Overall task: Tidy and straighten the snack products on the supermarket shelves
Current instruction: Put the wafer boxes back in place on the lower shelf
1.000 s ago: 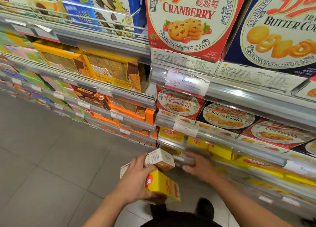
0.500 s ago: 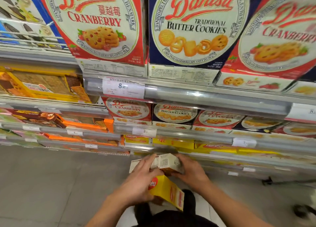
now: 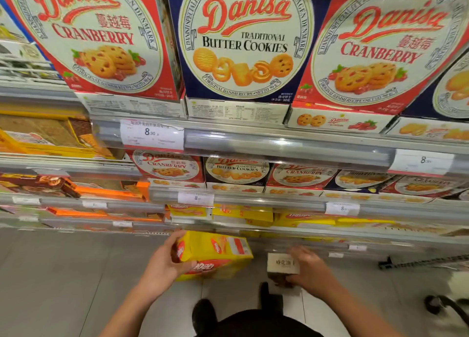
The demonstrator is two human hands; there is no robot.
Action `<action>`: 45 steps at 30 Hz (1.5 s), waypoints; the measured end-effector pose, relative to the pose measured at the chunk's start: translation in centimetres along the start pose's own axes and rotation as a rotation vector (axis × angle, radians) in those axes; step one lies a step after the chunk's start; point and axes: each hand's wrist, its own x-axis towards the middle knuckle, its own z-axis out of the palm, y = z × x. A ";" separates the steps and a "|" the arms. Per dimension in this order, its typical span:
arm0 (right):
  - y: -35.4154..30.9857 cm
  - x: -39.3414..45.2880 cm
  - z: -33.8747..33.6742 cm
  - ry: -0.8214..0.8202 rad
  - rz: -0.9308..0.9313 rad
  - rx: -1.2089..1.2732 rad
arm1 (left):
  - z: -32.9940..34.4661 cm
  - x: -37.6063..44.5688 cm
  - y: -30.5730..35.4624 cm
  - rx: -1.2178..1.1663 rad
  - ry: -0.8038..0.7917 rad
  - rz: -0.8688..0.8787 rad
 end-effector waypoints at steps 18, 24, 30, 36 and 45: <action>-3.3 0.9 -1.3 -0.070 -0.036 0.614 | 4.8 0.2 3.0 -0.455 0.058 -0.086; -3.1 0.3 -2.2 -0.004 -0.022 0.652 | 5.6 0.9 3.9 -0.285 0.054 -0.027; -3.5 0.4 -3.0 0.096 -0.026 0.670 | 5.6 1.7 4.1 0.115 0.251 0.070; -3.8 0.5 -3.9 0.118 -0.053 0.678 | 6.6 2.1 5.5 0.070 0.356 0.049; -4.2 0.5 -3.8 0.179 -0.093 0.503 | 7.2 2.3 6.9 -0.086 0.379 0.062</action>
